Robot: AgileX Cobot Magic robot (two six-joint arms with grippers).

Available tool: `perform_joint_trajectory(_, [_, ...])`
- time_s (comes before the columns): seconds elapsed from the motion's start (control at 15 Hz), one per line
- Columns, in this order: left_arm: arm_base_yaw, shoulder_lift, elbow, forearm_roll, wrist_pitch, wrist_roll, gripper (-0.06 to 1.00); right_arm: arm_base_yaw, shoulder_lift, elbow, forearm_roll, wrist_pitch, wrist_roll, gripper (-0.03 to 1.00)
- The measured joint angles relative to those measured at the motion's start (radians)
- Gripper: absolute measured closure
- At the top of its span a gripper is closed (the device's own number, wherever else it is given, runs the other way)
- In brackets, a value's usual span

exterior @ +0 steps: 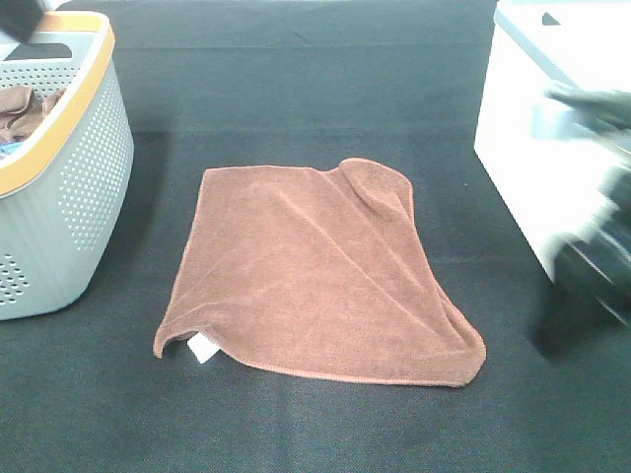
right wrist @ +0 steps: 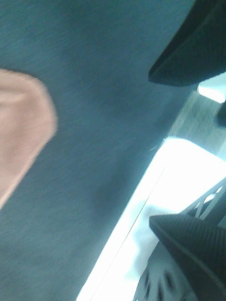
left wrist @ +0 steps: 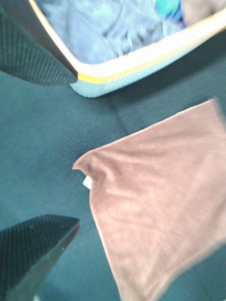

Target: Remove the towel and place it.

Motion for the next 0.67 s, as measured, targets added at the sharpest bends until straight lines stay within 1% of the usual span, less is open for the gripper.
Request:
perform_joint_trajectory(0.07, [0.000, -0.064, 0.057, 0.000, 0.000, -0.002, 0.22, 0.000, -0.072, 0.050, -0.014, 0.001, 0.000, 0.25])
perform_joint_trajectory(0.13, [0.000, -0.135, 0.143, 0.000, 0.000, -0.004, 0.22, 0.000, -0.200, 0.128, -0.020, 0.002, 0.000, 0.25])
perform_joint_trajectory(0.2, [0.000, -0.237, 0.283, 0.000, 0.000, -0.006, 0.22, 0.000, -0.277, 0.169, -0.030, 0.003, 0.000, 0.25])
perform_joint_trajectory(0.4, [0.000, -0.467, 0.552, 0.000, 0.002, -0.067, 0.21, 0.000, -0.513, 0.283, -0.078, -0.019, 0.000, 0.25])
perform_joint_trajectory(0.47, [0.000, -0.532, 0.611, 0.000, 0.002, -0.080, 0.21, 0.000, -0.592, 0.306, -0.086, -0.027, 0.000, 0.25])
perform_joint_trajectory(0.53, [0.000, -0.532, 0.611, 0.000, 0.002, -0.080, 0.21, 0.000, -0.592, 0.306, -0.086, -0.027, 0.000, 0.25])
perform_joint_trajectory(0.67, [0.000, -0.731, 0.753, 0.000, 0.004, -0.062, 0.21, 0.000, -0.753, 0.310, -0.086, -0.045, 0.000, 0.25])
